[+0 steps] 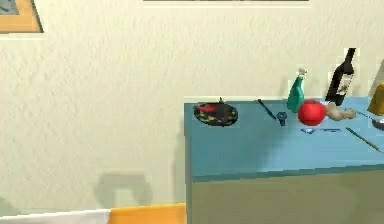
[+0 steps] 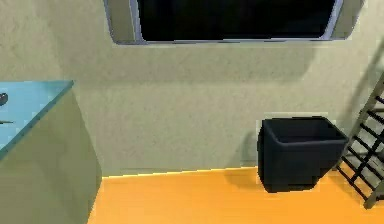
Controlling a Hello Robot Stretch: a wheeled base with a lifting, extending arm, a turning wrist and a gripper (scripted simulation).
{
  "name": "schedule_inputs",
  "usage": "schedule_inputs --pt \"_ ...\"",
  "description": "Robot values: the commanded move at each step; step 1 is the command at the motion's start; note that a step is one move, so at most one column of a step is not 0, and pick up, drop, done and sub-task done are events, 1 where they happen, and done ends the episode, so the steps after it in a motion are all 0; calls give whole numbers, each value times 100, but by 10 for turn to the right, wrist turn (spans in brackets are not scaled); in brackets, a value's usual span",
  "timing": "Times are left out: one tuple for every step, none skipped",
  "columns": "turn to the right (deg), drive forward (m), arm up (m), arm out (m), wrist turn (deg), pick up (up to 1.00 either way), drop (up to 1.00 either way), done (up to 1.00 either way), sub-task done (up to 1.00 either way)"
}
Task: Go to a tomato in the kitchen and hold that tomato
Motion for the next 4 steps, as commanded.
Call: schedule_inputs --pt "450 0 0 0 0 0 0 0 0" --pt "450 0 0 0 0 0 0 0 0" --pt "450 0 0 0 0 0 0 0 0" --pt "390 0 0 0 0 0 0 0 0"
